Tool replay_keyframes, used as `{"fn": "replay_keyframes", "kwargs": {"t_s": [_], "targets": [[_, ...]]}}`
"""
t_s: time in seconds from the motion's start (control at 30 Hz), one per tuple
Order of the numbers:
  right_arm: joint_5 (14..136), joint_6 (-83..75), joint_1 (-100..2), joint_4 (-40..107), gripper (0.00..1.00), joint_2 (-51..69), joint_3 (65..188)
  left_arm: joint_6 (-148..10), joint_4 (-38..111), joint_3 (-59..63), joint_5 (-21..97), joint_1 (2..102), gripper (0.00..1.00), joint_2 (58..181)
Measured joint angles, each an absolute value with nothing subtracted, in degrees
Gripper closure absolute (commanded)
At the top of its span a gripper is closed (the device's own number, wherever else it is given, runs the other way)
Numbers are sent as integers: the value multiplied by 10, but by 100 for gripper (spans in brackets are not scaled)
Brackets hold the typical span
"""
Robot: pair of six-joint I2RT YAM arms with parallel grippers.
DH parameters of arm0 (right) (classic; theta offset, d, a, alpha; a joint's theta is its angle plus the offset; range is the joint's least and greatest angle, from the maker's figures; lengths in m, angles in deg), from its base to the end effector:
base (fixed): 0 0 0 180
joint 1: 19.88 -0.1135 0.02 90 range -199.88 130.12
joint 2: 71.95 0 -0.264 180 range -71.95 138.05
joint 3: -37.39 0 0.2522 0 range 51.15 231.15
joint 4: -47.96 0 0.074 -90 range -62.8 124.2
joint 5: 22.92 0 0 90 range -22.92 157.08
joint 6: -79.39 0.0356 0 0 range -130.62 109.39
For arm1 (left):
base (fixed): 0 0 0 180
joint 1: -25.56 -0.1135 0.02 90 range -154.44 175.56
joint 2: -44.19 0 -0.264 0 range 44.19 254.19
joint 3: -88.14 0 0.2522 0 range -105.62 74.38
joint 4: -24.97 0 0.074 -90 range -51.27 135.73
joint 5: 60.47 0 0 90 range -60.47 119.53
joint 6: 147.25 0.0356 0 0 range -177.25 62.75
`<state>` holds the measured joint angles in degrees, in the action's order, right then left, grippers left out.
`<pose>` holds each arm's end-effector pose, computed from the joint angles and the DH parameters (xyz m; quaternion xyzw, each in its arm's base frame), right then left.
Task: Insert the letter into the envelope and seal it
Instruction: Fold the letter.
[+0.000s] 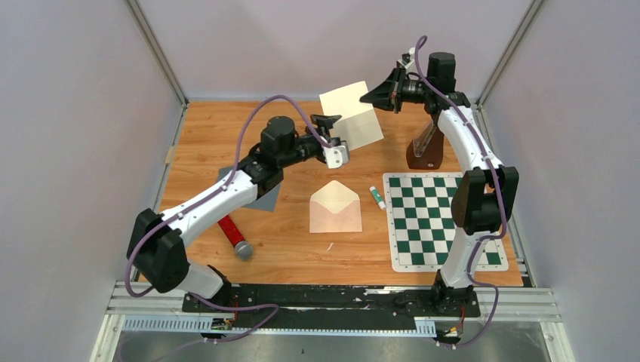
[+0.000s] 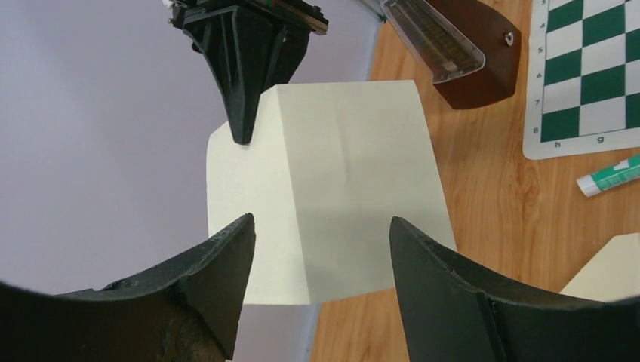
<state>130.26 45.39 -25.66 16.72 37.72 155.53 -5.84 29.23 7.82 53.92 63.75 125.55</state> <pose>0.4359 0.0761 0.3644 0.0384 0.7654 0.6165 0.1807 0.2569 -0.2208 0.3601 0.6100 0.4123 -0.0793 0.6720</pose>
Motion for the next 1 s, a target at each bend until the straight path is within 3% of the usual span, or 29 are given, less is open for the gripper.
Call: {"fn": "replay_keyframes", "kwargs": {"t_s": [0.4, 0.57, 0.83, 0.93, 1.0], "targets": [[1313, 484, -257, 175, 100, 377, 1534, -31, 171, 72, 394, 666, 47, 1343], [1316, 485, -257, 181, 96, 377, 1533, -13, 165, 62, 377, 666, 53, 1357], [1317, 492, -257, 187, 91, 377, 1530, 25, 164, 54, 374, 666, 73, 1362], [1317, 494, -257, 187, 84, 377, 1525, 49, 164, 54, 376, 666, 89, 1363], [1317, 496, -257, 186, 71, 377, 1522, 66, 164, 54, 380, 666, 96, 1363]]}}
